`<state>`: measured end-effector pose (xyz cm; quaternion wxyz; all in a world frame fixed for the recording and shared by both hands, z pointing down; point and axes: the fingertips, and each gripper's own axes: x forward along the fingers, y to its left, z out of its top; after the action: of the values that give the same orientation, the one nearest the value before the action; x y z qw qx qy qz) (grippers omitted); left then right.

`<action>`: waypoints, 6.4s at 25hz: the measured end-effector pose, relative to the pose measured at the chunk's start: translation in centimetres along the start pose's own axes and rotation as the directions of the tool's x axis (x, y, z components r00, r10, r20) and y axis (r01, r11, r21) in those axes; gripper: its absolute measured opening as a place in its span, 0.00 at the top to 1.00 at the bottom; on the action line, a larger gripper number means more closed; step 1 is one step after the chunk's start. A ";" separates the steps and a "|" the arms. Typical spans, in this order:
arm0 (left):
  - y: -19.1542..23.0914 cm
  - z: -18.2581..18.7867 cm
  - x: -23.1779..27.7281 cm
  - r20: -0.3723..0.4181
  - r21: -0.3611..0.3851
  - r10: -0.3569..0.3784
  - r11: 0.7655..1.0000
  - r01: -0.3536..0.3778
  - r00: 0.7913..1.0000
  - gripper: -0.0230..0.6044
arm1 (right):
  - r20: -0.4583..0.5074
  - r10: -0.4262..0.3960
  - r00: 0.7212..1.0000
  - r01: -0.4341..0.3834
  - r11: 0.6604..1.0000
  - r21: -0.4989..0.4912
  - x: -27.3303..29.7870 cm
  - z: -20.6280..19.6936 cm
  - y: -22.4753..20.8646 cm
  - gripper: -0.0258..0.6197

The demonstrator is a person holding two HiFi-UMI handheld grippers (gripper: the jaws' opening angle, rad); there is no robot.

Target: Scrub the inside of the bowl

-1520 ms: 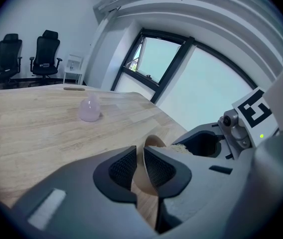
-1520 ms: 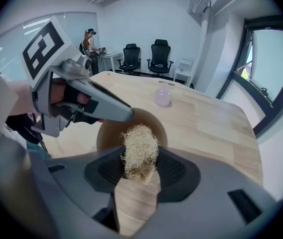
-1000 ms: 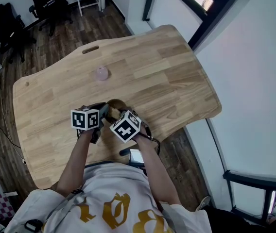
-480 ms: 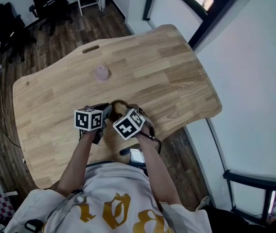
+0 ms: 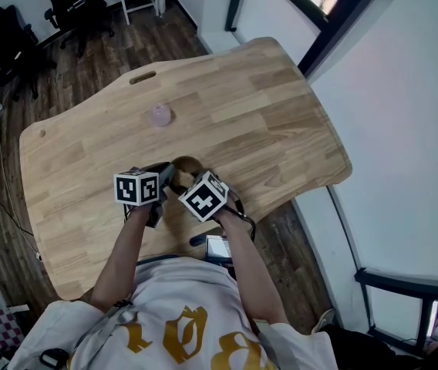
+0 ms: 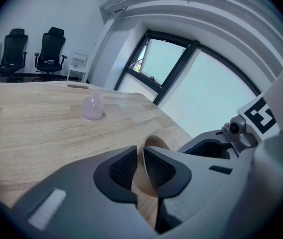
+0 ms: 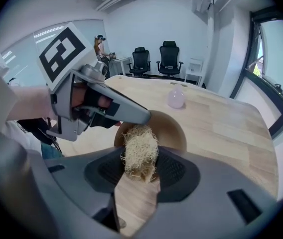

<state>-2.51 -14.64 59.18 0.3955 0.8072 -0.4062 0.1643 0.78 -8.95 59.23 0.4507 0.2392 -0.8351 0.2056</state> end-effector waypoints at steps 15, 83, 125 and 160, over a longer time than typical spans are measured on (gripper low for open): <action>-0.7 -0.4 0.4 -0.012 0.014 0.004 1.000 -0.004 1.000 0.89 | -0.069 -0.221 0.973 0.225 0.973 0.052 -0.2 -0.8 -3.9 0.69; 3.4 -0.7 3.3 -0.059 -0.068 0.020 0.997 -0.024 0.998 0.89 | -0.049 -0.195 0.980 0.194 0.981 -0.030 4.5 -0.5 -5.9 0.69; 6.5 2.0 0.5 0.095 -0.111 0.130 0.987 -0.119 0.987 0.80 | 0.360 -0.243 0.901 0.137 0.946 0.295 -1.4 2.7 -7.1 0.69; -1.9 3.8 -11.5 0.369 0.180 0.075 0.972 -0.151 0.926 0.96 | 0.500 -0.515 0.697 0.341 0.850 0.401 -12.9 1.2 -2.3 0.69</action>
<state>-8.36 -10.87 49.07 0.2189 0.8352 -0.4986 0.0774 7.49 -8.66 47.96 0.1657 0.5409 -0.8152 0.1239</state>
